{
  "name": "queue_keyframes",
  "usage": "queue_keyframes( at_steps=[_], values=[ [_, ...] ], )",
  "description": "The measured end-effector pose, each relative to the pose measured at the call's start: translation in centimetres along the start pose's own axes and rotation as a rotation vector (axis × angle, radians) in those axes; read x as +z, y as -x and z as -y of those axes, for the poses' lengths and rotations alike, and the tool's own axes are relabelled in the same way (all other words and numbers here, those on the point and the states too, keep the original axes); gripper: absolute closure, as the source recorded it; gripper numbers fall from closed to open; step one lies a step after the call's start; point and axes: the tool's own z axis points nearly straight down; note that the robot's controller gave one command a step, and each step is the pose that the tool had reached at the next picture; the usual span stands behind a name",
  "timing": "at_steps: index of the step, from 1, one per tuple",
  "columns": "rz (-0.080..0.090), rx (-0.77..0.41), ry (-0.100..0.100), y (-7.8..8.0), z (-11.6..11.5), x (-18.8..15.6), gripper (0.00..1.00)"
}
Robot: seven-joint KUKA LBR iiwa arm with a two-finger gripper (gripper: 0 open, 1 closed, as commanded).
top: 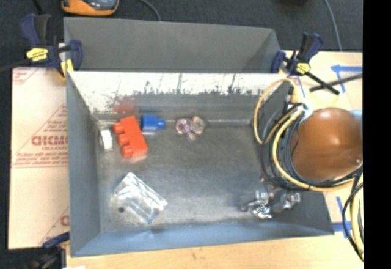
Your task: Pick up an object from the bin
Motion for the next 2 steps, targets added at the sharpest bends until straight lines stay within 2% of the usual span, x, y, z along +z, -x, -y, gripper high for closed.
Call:
queue_keyframes(
  at_steps=[1,2],
  values=[
    [0.005,0.004,-0.001,0.2,0.0,0.0,1.00],
    [-0.007,-0.007,-0.007,0.0,0.5,-18.0,1.00]
  ],
)
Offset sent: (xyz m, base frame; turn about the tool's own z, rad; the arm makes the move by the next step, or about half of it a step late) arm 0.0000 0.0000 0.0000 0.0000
